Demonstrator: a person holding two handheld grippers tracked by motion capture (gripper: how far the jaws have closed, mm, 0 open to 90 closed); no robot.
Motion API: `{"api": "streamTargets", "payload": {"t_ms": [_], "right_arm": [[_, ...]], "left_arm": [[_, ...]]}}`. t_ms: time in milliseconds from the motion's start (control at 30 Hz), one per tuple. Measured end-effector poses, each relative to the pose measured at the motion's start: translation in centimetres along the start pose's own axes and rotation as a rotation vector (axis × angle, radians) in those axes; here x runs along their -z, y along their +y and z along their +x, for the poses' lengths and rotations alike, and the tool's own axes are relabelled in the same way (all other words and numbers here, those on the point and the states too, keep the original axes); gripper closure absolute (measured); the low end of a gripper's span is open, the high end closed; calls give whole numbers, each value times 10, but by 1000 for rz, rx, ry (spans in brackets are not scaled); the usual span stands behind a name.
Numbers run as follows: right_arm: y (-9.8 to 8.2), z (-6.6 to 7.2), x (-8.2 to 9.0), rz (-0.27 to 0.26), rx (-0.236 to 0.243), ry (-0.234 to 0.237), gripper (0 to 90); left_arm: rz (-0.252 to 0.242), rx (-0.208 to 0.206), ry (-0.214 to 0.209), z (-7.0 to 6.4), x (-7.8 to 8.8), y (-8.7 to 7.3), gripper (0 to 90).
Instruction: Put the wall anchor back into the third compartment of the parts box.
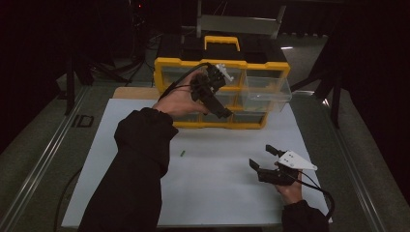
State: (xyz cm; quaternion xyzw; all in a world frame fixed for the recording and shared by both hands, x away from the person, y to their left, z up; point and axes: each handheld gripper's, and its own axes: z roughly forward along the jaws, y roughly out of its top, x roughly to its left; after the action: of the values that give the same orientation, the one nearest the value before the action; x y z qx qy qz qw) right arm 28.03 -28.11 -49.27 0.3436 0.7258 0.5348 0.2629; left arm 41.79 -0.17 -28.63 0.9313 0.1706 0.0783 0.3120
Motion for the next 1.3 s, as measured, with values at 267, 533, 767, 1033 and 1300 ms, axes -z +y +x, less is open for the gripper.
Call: {"api": "streamTargets", "payload": {"t_ms": [267, 533, 767, 1033, 1300], "right_arm": [[0, 0, 0, 1, 0, 0, 151], [0, 0, 0, 0, 1, 0, 151], [0, 0, -1, 0, 3, 1, 152], [0, 1, -1, 2, 2, 1, 151], [0, 1, -1, 4, 6, 3, 151]], "left_arm": [[15, 26, 9, 4, -4, -15, 49], [20, 47, 16, 6, -8, -27, 49], [40, 54, 20, 7, -13, -36, 54], [55, 67, 23, 7, -21, -49, 54], [73, 74, 22, 7, -29, -60, 53]]}}
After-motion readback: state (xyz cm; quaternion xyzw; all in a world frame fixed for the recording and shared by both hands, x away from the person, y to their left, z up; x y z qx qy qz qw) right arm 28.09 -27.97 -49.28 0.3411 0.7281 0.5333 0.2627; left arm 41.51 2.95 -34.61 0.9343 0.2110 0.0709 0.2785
